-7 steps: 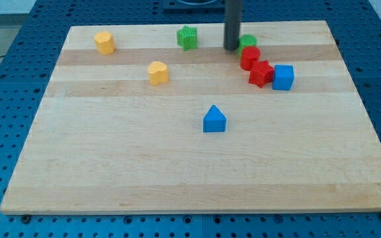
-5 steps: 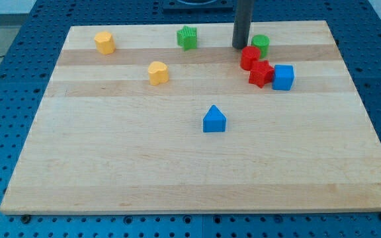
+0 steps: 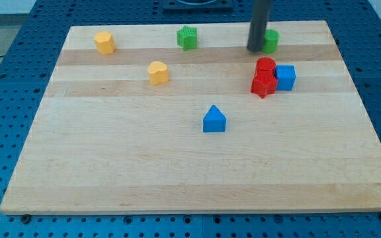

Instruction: Move blue cube parallel to the blue triangle

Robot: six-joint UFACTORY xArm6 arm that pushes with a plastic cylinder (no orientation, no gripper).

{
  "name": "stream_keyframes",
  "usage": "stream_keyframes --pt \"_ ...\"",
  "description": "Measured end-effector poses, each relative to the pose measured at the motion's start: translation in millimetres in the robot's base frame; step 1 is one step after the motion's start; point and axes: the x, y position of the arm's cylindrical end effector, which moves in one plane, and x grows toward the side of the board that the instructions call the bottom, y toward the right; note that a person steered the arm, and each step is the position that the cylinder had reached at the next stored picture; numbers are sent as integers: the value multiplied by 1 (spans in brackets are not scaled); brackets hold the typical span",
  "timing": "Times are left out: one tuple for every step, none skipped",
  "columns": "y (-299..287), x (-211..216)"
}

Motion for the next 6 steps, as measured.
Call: stream_keyframes --pt "12 -7" --pt "8 -6" --pt "8 -6" --pt "8 -6" --pt "2 13" --pt "-13 14"
